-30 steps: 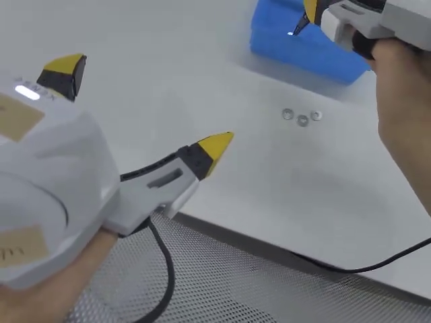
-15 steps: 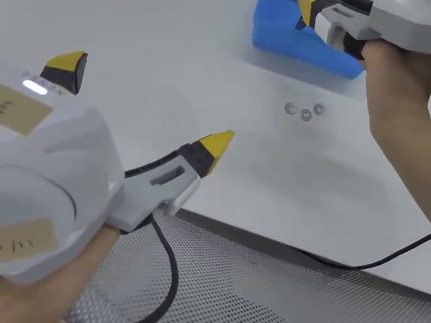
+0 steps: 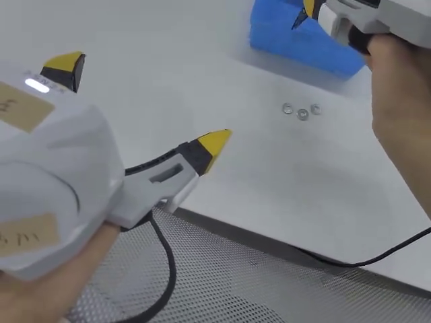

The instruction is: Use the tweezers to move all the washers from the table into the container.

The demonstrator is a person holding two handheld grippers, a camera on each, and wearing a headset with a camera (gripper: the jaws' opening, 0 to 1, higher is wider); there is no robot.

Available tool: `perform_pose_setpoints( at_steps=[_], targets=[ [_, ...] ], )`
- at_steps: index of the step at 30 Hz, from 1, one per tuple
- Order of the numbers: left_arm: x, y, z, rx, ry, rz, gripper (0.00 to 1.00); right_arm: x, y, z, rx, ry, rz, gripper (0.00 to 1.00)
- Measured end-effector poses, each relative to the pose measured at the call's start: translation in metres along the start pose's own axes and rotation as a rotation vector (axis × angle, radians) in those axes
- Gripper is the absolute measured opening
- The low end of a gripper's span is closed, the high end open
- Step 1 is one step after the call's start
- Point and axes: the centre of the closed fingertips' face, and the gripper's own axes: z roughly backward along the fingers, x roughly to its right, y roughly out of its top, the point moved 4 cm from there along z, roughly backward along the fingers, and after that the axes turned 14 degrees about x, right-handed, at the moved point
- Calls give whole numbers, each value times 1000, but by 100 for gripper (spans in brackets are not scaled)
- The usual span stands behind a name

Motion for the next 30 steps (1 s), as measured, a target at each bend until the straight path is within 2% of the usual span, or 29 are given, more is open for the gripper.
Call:
perform_pose_setpoints(
  at_steps=[4,8,12,16,22,30],
  targets=[
    [0,0,0,0,3,-1,99,-8,14,18,31,5,4,2],
    [0,1,0,4,4,2,99,-13,17,36,44,-15,6,2],
    [0,1,-1,4,6,-1,99,-22,6,54,15,-11,-27,2],
    [0,1,-1,2,7,-2,99,-27,-18,64,-49,-10,-68,2],
    [-1,1,-1,4,11,-2,99,-31,-37,68,-92,-11,-92,3],
    [-1,0,-1,-2,9,-4,98,-34,-48,67,-117,-5,-106,3]
  ],
)
